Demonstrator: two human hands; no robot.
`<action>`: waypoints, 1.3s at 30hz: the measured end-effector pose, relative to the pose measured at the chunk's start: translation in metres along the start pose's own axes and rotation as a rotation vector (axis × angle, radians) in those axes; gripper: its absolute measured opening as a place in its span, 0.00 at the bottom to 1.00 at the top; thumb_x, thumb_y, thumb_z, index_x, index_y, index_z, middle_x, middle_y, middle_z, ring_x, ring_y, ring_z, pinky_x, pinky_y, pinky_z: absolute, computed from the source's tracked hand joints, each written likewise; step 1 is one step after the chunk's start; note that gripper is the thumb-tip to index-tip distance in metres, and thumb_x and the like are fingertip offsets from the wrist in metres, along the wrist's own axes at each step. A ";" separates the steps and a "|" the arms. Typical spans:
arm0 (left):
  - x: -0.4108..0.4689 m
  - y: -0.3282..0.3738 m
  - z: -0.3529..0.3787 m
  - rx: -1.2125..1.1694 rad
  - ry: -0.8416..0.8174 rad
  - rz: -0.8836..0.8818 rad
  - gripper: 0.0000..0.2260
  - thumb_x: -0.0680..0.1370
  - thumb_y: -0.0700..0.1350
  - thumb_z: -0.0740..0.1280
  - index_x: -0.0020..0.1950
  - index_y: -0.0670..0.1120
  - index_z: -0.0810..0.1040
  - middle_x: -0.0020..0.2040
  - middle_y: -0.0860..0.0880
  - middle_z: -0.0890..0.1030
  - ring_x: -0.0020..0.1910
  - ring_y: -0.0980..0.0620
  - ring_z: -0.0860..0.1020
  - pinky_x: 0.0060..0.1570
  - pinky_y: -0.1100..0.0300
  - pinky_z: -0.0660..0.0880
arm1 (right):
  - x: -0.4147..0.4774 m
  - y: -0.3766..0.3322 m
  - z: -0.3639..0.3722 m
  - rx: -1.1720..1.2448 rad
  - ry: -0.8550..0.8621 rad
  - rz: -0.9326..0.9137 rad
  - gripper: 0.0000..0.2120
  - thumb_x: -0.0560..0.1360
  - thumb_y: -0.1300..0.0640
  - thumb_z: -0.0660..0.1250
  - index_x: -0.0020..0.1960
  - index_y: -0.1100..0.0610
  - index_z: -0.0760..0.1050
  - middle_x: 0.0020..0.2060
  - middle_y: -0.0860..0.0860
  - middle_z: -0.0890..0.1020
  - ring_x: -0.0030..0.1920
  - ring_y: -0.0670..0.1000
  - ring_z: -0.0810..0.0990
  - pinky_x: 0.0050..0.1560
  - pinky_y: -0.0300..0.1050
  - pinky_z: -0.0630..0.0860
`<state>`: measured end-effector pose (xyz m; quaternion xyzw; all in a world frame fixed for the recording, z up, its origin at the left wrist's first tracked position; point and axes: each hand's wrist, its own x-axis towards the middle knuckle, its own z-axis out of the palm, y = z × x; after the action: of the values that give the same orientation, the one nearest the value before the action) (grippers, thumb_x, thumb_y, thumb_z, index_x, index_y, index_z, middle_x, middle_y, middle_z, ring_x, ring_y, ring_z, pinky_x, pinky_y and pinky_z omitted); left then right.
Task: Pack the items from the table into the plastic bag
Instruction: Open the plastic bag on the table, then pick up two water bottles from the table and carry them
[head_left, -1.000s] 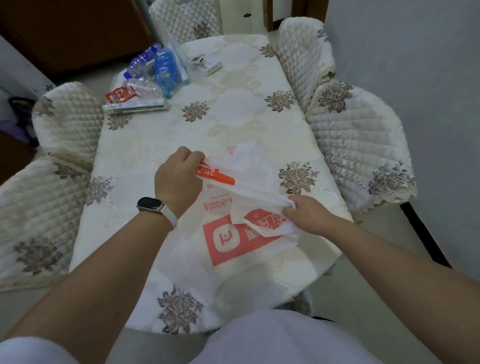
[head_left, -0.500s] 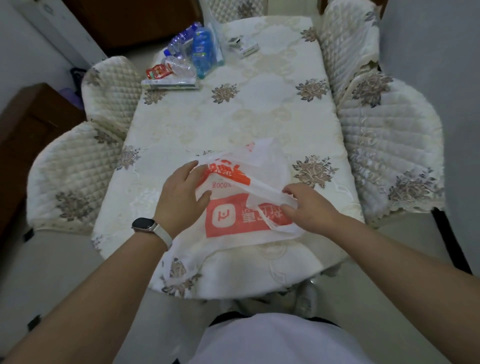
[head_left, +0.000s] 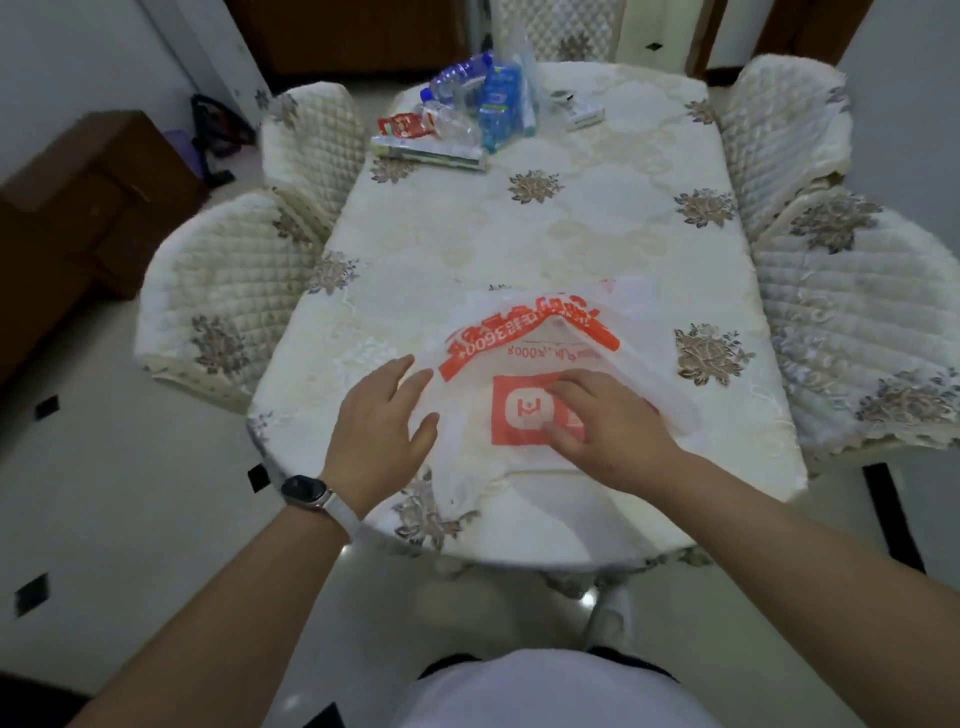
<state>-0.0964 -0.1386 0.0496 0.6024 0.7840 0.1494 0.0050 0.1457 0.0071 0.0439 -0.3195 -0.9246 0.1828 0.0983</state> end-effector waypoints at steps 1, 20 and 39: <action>-0.010 -0.012 -0.004 -0.008 0.001 -0.019 0.24 0.77 0.54 0.61 0.69 0.43 0.76 0.70 0.41 0.74 0.67 0.39 0.74 0.63 0.41 0.73 | 0.004 -0.016 0.005 -0.026 -0.015 -0.033 0.24 0.75 0.43 0.60 0.65 0.55 0.76 0.62 0.53 0.78 0.60 0.56 0.77 0.55 0.52 0.76; -0.147 -0.226 -0.092 0.081 0.169 -0.270 0.22 0.76 0.53 0.62 0.66 0.46 0.76 0.68 0.43 0.75 0.65 0.42 0.73 0.63 0.44 0.69 | 0.129 -0.270 0.115 -0.152 -0.150 -0.411 0.29 0.76 0.38 0.55 0.66 0.56 0.74 0.65 0.57 0.76 0.63 0.61 0.74 0.59 0.56 0.74; -0.128 -0.494 -0.179 0.305 0.088 -0.603 0.23 0.78 0.55 0.60 0.69 0.46 0.76 0.68 0.44 0.75 0.66 0.43 0.74 0.63 0.44 0.71 | 0.404 -0.490 0.239 -0.105 -0.111 -0.835 0.26 0.76 0.39 0.56 0.63 0.56 0.76 0.64 0.56 0.77 0.63 0.60 0.75 0.61 0.55 0.71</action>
<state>-0.5609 -0.4134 0.0797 0.3303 0.9397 0.0479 -0.0751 -0.5114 -0.1632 0.0480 0.0884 -0.9866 0.0970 0.0974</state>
